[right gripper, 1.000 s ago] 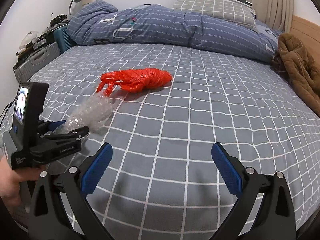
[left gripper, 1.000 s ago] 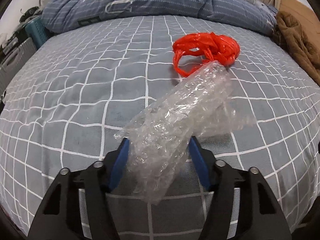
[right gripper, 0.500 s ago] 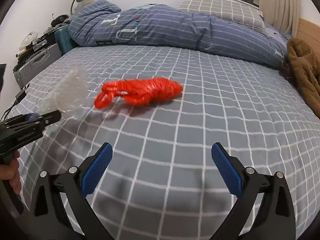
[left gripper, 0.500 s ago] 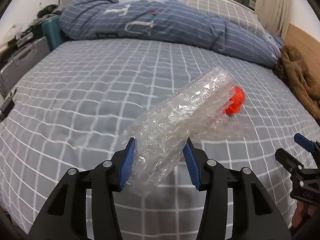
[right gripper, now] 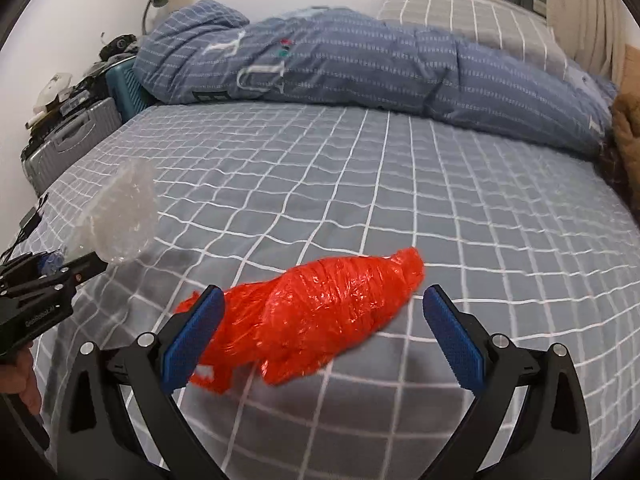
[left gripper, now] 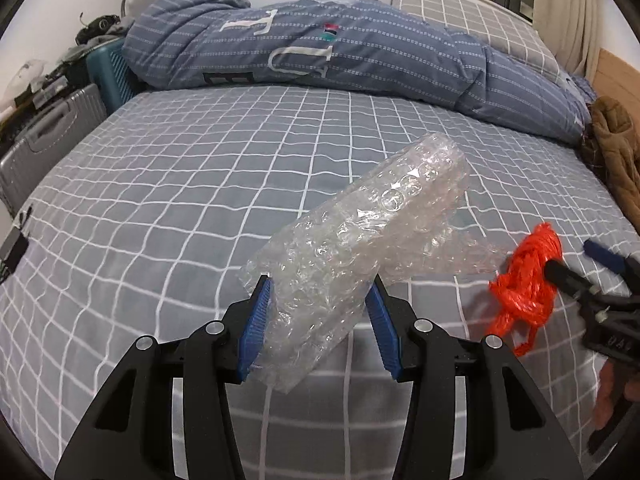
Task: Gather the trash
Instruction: 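Grasp the clear bubble wrap with the left tool while the right tool grasps the red plastic bag, then carry the bubble wrap and red bag in both tools toward the bin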
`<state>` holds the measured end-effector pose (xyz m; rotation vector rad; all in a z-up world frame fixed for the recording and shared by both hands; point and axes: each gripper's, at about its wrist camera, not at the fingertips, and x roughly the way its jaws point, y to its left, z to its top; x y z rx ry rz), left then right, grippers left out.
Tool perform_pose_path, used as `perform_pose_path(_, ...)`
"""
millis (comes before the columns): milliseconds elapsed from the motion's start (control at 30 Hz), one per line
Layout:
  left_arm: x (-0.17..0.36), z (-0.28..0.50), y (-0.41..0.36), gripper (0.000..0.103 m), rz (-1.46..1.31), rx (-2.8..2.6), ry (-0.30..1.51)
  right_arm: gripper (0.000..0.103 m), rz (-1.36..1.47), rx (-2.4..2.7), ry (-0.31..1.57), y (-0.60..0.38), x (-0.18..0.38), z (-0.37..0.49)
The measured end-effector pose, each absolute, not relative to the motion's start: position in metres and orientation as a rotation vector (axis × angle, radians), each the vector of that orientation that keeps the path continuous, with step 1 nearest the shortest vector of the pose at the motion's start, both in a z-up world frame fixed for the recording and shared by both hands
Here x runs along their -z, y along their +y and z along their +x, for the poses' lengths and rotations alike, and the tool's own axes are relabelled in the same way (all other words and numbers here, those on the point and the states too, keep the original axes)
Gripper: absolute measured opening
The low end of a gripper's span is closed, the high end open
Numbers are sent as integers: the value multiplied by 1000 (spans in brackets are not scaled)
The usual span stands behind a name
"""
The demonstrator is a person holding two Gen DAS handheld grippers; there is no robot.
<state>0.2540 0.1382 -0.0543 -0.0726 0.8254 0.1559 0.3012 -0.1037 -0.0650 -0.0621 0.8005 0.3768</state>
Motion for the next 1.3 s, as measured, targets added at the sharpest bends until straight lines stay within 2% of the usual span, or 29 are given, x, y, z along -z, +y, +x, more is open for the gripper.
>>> perform_pose_path(167,60,272,136,47,-68,-152,819,95,-74,-378,911,-93,96,319)
perform_pose_path(267,64,277,132,47,-73,-147,823,88,-71,-381,948,-89,109,322)
perform_pose_path(333,68,279,127,47,-69,-138,832,81,-85,-378,937,-87,110,319)
perform_pose_path(433,72,281,120,47,-56,-130,842,53,-94,-385,929,-87,107,317)
perform_pose_path(700,74,279,117,47,-72,-130,847,36,-85,-386,906,-89,102,314)
perform_pose_path(1300,55,249,111,47,-92,-137,843,34,-81,-416,793,-98,52,279)
